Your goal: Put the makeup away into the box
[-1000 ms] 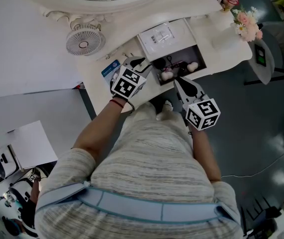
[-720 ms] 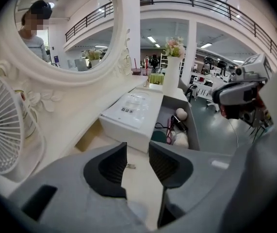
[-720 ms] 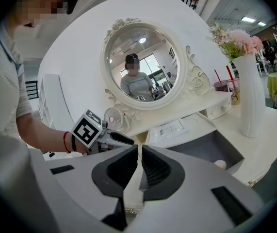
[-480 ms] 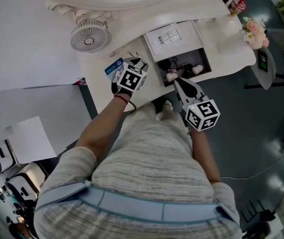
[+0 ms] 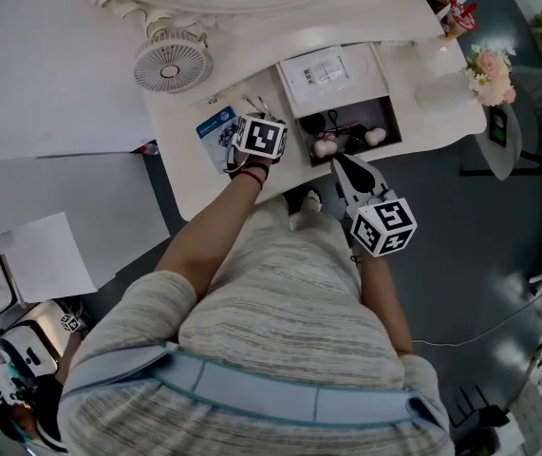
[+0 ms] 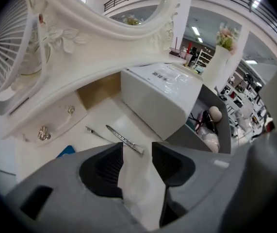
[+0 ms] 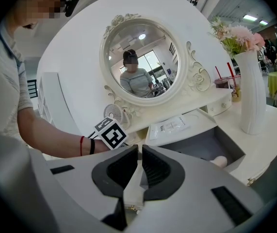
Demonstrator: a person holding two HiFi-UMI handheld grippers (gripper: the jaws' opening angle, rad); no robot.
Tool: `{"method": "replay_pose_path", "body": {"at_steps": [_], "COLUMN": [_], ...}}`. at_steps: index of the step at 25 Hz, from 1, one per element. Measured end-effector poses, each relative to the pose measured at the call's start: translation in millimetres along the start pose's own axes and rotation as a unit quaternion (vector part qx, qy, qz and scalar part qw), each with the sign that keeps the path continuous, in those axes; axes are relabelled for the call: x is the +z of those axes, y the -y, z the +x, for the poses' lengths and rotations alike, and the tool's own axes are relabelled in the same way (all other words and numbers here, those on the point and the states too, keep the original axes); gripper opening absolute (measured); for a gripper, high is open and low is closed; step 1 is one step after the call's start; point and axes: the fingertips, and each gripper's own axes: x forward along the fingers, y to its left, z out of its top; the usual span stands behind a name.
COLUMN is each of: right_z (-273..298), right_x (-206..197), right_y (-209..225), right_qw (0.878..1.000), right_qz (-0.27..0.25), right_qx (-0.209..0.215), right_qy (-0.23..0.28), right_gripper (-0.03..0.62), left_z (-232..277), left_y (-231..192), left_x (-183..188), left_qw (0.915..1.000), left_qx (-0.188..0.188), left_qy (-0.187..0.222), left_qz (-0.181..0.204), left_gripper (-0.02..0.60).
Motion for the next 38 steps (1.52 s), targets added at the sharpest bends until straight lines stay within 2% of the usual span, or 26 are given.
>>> {"method": "replay_pose_path", "body": {"at_steps": [3,9,13,19,20,21,23,30,38], "right_z": [-2,-6,-6,-6,-6,-6,-7,-10,-11], "right_x": [0,-1,-1,0,0,0,0,-1,0], "right_y": [2,5,6,5,5,5,5,6,3], "right_qw": [1.000,1.000,1.000,1.000,1.000,1.000,1.000,1.000,1.000], "right_qz": [0.000,-0.002,-0.004,-0.007,-0.007,-0.008,-0.008,-0.008,-0.010], "right_qx": [0.000,0.001,0.003,0.007,0.007,0.007,0.007,0.005,0.008], "right_qy": [-0.003,-0.007,-0.009,-0.010,-0.010,-0.010,-0.010,-0.009,-0.005], "right_gripper": [0.011,0.011,0.011,0.011,0.011,0.011,0.011,0.011,0.011], "left_z": [3,2,7,11,10,9,4,-2,-22], "left_y": [-4,-6,-10,-5,-6,-8,-13,-15,-10], "left_x": [0,-1,0,-10,-10,-10,-6,-8,0], "left_qw": [0.9995,0.9987,0.9987,0.9993,0.9994,0.9994,0.9994,0.9992,0.9979], "left_qx": [0.011,0.017,0.029,0.020,0.019,0.018,0.023,0.006,-0.003], "left_qy": [0.003,-0.001,0.010,-0.001,0.001,0.005,0.016,0.030,0.064], "left_qz": [-0.029,-0.048,-0.041,-0.031,-0.029,-0.028,-0.022,-0.026,-0.004], "left_gripper": [0.186,0.186,0.186,0.176,0.157,0.076,0.043,0.038,0.038]}}
